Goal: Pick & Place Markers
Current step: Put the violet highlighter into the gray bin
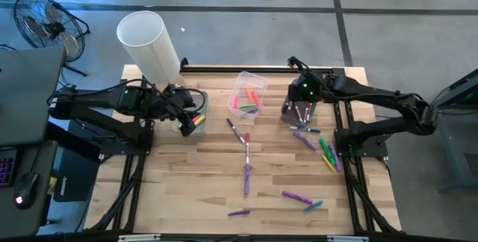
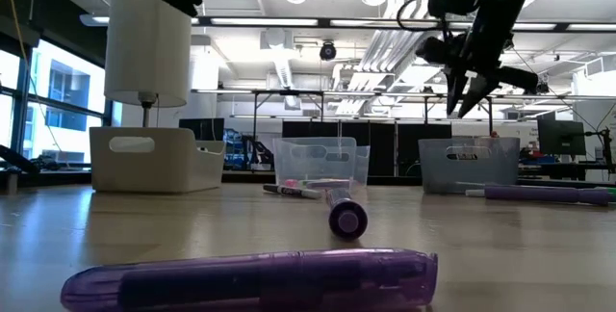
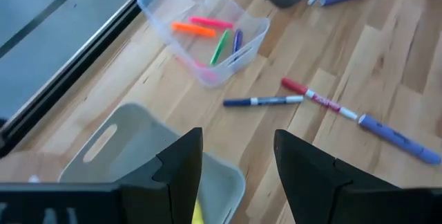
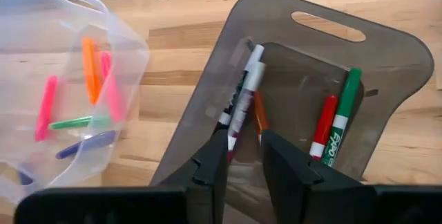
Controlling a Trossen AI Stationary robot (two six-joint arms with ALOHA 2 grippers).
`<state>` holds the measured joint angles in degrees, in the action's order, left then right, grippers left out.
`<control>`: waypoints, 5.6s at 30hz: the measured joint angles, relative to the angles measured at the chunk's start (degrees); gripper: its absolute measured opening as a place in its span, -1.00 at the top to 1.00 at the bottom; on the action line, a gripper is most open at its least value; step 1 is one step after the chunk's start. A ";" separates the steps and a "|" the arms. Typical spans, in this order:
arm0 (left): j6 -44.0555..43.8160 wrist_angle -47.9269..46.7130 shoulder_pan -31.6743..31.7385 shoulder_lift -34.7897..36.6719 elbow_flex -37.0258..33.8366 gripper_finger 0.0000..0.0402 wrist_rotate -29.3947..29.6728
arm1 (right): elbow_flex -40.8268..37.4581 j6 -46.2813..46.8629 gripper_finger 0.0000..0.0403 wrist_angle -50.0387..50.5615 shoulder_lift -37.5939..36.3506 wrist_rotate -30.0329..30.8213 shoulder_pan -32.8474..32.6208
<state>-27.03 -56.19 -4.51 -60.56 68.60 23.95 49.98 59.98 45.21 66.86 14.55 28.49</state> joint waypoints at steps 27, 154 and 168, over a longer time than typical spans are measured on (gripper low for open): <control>-27.34 3.73 -24.77 -5.69 -16.13 0.81 0.12 | 0.00 -22.10 0.98 -13.61 -17.44 -8.04 -31.70; 8.33 80.21 -16.00 -5.17 -32.41 0.01 -6.41 | 23.08 -42.05 0.71 -66.78 34.17 17.47 -46.41; 8.26 79.94 -16.00 -5.91 -31.76 0.68 -5.12 | 23.10 -41.65 0.64 -66.23 34.17 17.03 -46.36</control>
<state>-18.77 23.75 -20.51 -66.48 36.84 18.83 73.08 18.33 -21.02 101.03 31.57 -17.87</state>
